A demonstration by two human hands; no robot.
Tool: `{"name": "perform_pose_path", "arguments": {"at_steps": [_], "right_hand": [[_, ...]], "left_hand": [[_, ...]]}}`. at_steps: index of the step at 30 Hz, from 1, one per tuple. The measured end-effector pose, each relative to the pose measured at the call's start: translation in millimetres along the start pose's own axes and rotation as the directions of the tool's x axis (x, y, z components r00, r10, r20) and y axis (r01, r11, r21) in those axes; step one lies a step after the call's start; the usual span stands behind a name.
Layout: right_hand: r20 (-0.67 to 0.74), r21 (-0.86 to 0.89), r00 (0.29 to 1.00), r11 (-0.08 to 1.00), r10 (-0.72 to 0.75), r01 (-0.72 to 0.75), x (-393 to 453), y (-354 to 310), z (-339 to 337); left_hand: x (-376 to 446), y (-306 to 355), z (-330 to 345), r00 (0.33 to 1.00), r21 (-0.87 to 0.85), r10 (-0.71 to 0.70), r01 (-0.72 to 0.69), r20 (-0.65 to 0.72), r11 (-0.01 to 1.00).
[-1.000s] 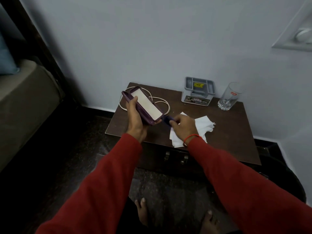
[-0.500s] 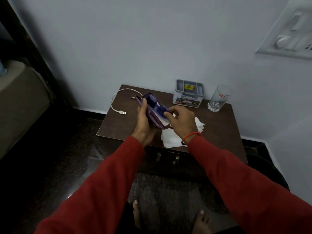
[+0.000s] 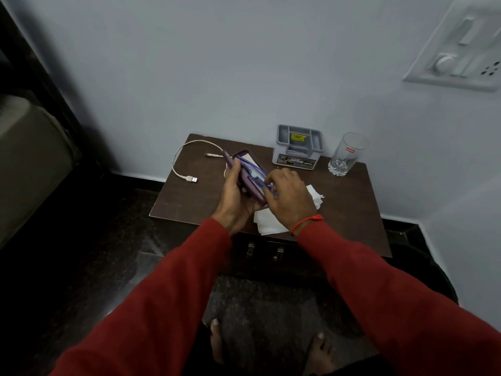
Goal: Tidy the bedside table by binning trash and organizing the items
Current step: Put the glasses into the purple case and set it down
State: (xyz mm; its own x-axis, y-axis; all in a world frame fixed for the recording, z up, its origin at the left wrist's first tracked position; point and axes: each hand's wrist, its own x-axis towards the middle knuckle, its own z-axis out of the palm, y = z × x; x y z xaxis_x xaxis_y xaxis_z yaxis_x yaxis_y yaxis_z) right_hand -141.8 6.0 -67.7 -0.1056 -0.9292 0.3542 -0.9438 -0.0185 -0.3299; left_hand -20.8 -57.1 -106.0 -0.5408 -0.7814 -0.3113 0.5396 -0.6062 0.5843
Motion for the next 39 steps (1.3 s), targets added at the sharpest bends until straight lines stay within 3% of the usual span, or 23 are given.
{"name": "perform_pose_path", "arguments": {"at_steps": [7,15,21,24,27,30,36,39], "right_hand": [[-0.018,-0.019,0.994,0.994,-0.108,0.108,-4.6,-1.1,0.0],[0.076,-0.027,0.997,1.0,0.017,-0.015,2.5,-3.3,-3.1],[0.161,-0.036,0.987,0.999,0.024,-0.018,6.3,7.3,-7.8],[0.073,0.162,0.995,0.984,0.066,-0.077,1.1,10.0,-3.7],[-0.034,0.443,0.961,0.866,0.273,-0.23,-0.4,10.2,-3.6],[0.184,0.552,0.891,0.707,0.415,-0.443,3.7,16.5,0.9],[0.445,0.751,0.827,0.36,0.343,-0.553,-0.8,11.7,-5.7],[0.478,0.777,0.821,0.286,0.312,-0.561,-1.4,7.5,-4.9]], "left_hand": [[1.6,0.9,-1.3,0.999,-0.037,-0.02,0.021,0.026,0.999],[3.0,-5.2,1.5,0.996,0.013,0.053,-0.052,-0.068,0.999],[-2.4,-6.0,6.1,0.997,0.044,0.067,-0.065,-0.044,0.997],[-5.0,-6.0,10.2,0.997,0.075,0.058,-0.055,-0.043,0.996],[-5.9,-6.4,11.1,0.991,0.079,0.116,-0.111,-0.066,0.991],[-11.1,-5.9,15.4,0.99,0.165,0.128,-0.117,-0.057,0.979],[-10.0,-9.9,13.2,0.971,0.294,0.19,-0.141,-0.145,0.945],[-5.6,-13.7,10.3,0.958,0.354,0.232,-0.162,-0.167,0.921]]}}
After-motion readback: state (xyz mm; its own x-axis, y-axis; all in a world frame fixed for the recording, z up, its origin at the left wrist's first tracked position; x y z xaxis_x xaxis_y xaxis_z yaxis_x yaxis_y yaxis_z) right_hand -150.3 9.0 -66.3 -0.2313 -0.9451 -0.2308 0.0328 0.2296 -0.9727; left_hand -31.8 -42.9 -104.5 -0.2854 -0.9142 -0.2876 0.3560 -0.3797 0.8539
